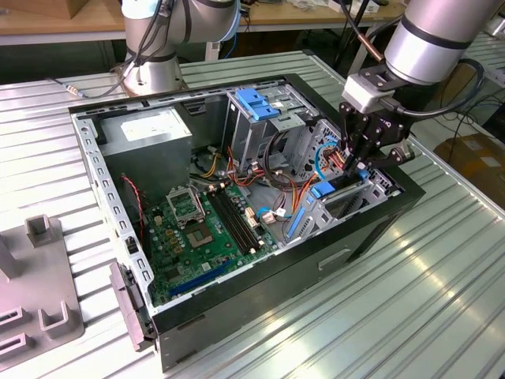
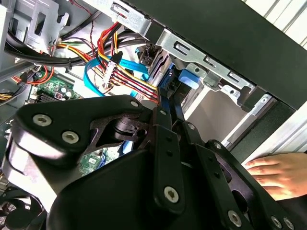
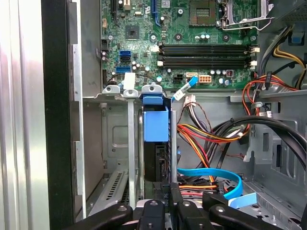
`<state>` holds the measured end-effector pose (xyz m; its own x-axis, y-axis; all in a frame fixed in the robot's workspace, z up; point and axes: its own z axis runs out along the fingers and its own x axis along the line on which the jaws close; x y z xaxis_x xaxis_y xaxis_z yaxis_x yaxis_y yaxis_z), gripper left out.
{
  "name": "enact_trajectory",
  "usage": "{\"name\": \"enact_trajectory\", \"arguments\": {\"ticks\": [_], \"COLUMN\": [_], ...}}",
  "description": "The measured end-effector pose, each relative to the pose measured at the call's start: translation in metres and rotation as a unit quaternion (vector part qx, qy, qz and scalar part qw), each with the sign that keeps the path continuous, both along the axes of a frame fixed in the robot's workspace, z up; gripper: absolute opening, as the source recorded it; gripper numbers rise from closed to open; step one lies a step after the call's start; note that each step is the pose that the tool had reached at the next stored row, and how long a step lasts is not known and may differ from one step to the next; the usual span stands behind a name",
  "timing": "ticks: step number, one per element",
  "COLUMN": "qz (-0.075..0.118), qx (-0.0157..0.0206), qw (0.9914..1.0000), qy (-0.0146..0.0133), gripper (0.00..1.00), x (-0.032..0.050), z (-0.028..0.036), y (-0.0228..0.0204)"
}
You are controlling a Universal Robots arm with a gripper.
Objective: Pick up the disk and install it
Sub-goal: 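Insert the first disk wire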
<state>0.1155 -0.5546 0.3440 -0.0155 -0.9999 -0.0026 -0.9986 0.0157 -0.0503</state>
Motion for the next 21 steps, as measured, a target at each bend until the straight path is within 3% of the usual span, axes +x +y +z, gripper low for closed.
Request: {"name": "enact_trajectory", "arguments": {"ticks": [9, 21], "qz": [0.0, 0.0], "qx": [0.0001, 0.0032], "qw": [1.0, 0.99999], "qy": [0.0, 0.0], "gripper": [0.16, 0.16], "x": [0.0, 0.0], "z": [0.0029, 0.001], "y": [-0.0005, -0.0013]}}
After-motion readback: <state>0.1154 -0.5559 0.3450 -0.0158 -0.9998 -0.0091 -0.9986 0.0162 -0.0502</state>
